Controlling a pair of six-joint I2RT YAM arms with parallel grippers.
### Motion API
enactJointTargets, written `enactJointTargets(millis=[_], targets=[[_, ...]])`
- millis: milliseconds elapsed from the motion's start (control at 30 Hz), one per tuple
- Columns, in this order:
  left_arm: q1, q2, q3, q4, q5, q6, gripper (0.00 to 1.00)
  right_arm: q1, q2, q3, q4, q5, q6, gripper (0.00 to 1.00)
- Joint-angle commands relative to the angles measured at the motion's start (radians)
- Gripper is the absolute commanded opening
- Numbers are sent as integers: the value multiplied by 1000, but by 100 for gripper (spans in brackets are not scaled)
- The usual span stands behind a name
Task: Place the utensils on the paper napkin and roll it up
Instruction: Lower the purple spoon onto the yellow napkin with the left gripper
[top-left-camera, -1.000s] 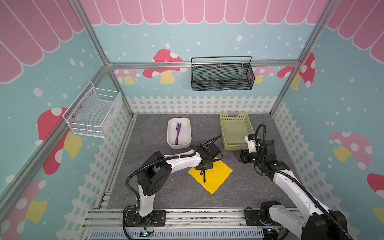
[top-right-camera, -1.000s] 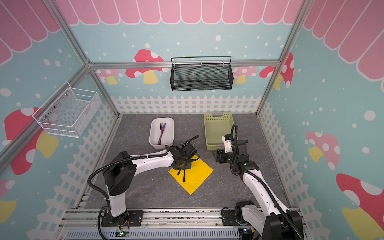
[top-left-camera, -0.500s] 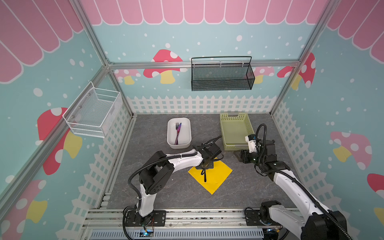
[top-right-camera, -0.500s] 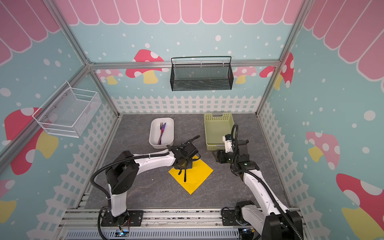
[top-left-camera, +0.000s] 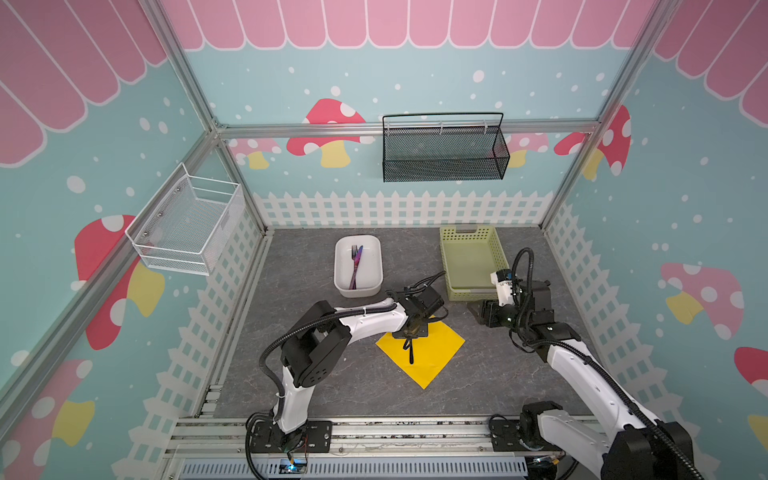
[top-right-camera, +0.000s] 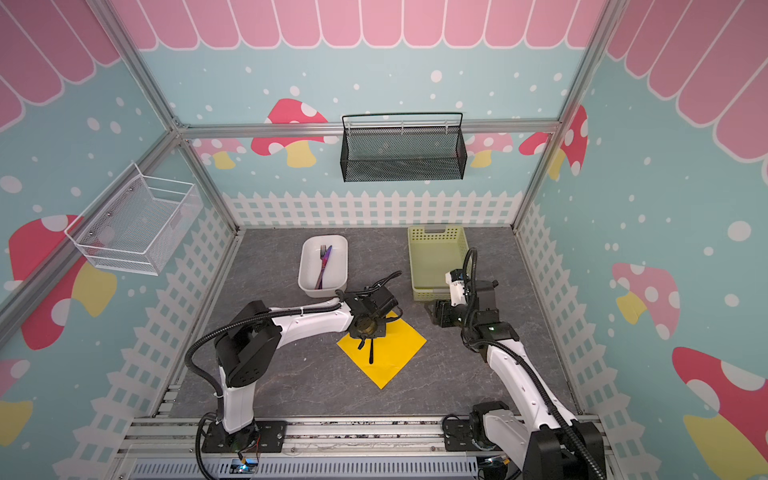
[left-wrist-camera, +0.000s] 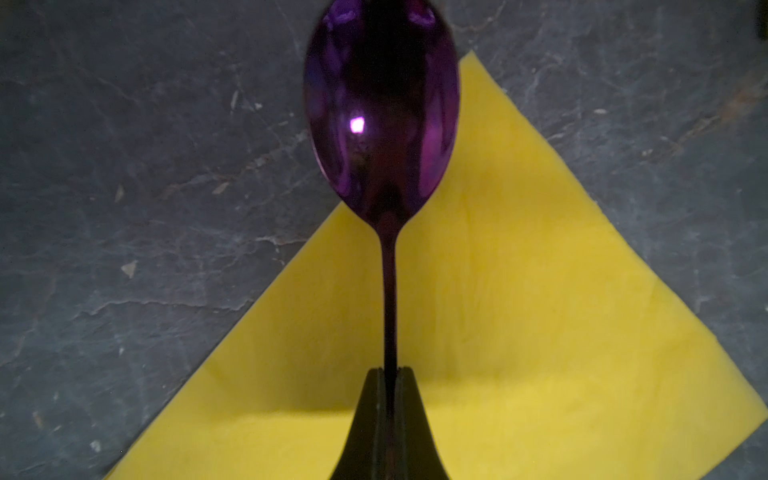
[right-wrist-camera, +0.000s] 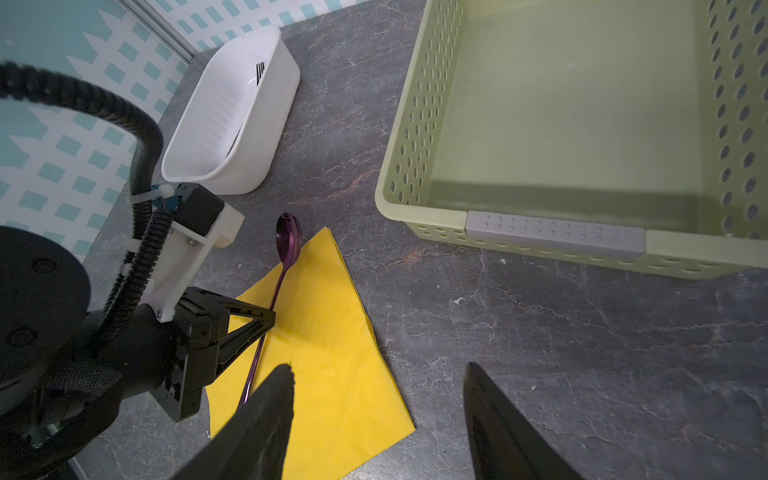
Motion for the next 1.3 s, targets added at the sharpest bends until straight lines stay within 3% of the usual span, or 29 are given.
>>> enactJointTargets(millis=[0, 1267], targets=[[-7, 23, 33, -11, 1, -13, 0, -6, -10, -17, 6, -14, -21, 66], [-9, 33, 29, -41, 17, -48, 3, -18, -15, -23, 12, -23, -19, 66]])
